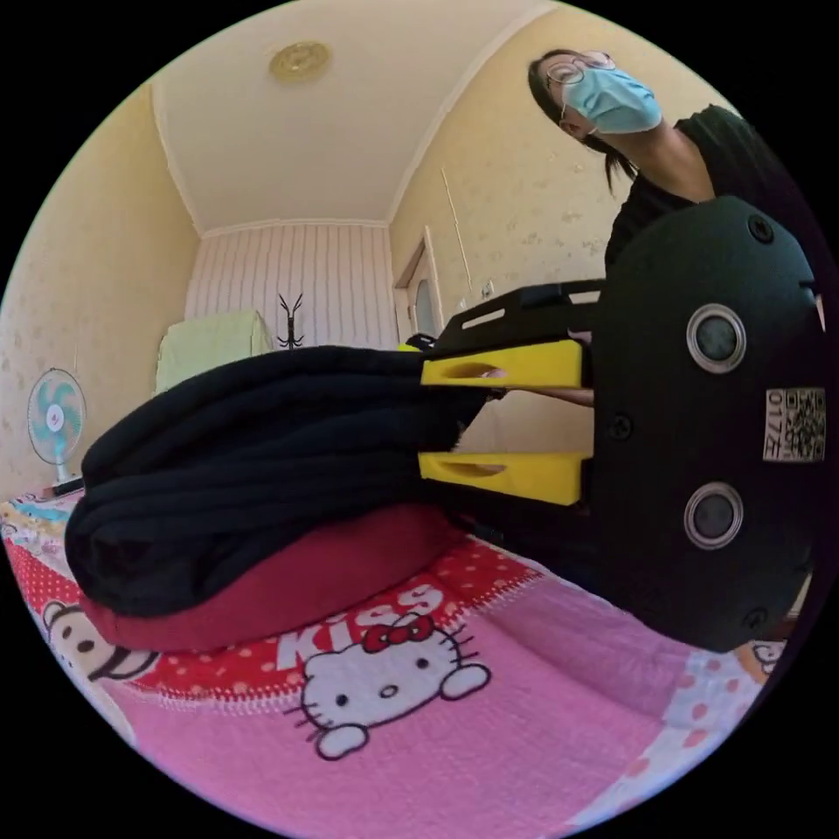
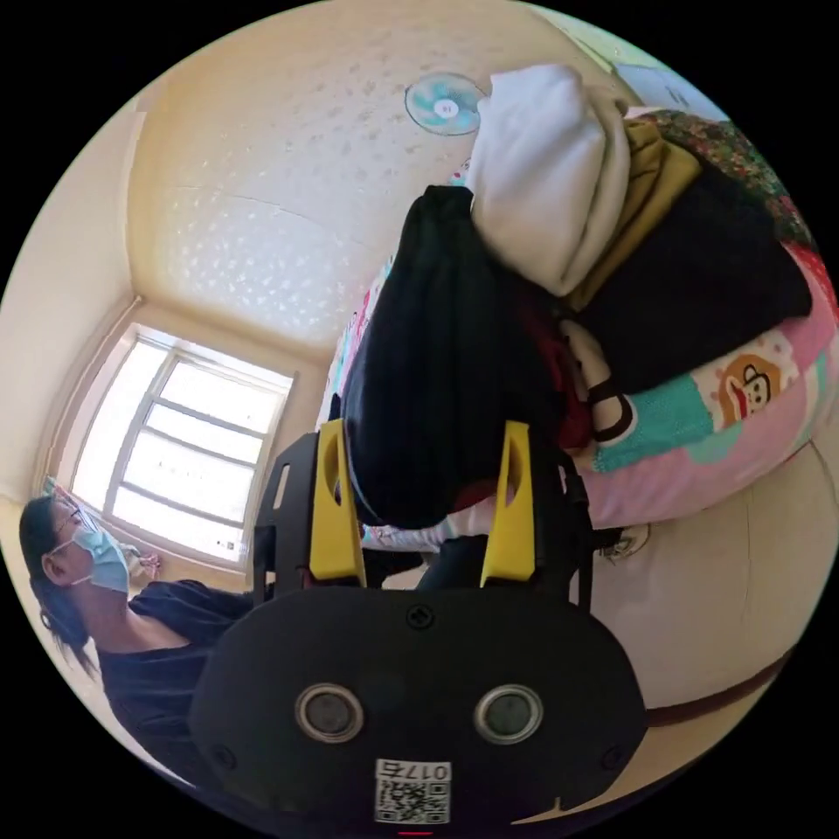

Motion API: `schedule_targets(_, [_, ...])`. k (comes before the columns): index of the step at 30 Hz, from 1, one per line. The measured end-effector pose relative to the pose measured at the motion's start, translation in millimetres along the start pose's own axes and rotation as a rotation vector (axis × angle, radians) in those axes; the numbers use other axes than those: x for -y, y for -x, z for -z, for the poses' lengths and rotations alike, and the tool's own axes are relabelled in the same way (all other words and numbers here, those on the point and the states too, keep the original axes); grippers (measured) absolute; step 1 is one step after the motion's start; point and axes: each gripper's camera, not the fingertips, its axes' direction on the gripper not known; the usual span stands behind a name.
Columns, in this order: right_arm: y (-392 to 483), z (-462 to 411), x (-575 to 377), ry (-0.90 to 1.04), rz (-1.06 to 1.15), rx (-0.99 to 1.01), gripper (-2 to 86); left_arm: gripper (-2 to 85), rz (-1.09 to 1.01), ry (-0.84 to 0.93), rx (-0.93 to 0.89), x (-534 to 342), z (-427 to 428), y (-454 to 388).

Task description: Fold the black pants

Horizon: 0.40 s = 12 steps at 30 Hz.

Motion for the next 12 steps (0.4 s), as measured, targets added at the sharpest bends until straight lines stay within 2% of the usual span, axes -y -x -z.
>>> schedule_targets(2, [-23.5, 13.4, -56.4, -0.131, -0.068, 0.096, 18.8, 4.0, 0.145, 0.053, -0.111, -24.2, 23.4, 33.8])
schedule_targets(3, [-31.5, 13.7, -71.3, -0.152, -0.095, 0.125, 17.9, 2.0, 0.097, 0.14, -0.107, -35.5, 32.0, 30.8])
schedule_targets(5, [-62.1, 1.3, -126.3, -0.137, -0.22, 0.189, 14.5, 0.0, 0.127, 0.283, -0.051, -53.8, 39.8, 22.1])
schedule_targets(7, [-73.1, -14.5, -156.2, -0.078, -0.294, 0.169, 13.1, -0.7, 0.164, 0.369, -0.158, -71.9, 58.2, 12.9])
schedule_targets(9, [-68.5, -28.7, -171.1, -0.041, -0.329, 0.134, 12.5, -0.9, 0.195, 0.315, -0.293, -81.4, 83.9, 5.9])
schedule_targets(12, [-23.1, -49.8, -152.0, -0.02, -0.212, 0.143, 11.7, -1.0, 0.281, 0.155, -0.521, -97.2, 128.9, 1.6])
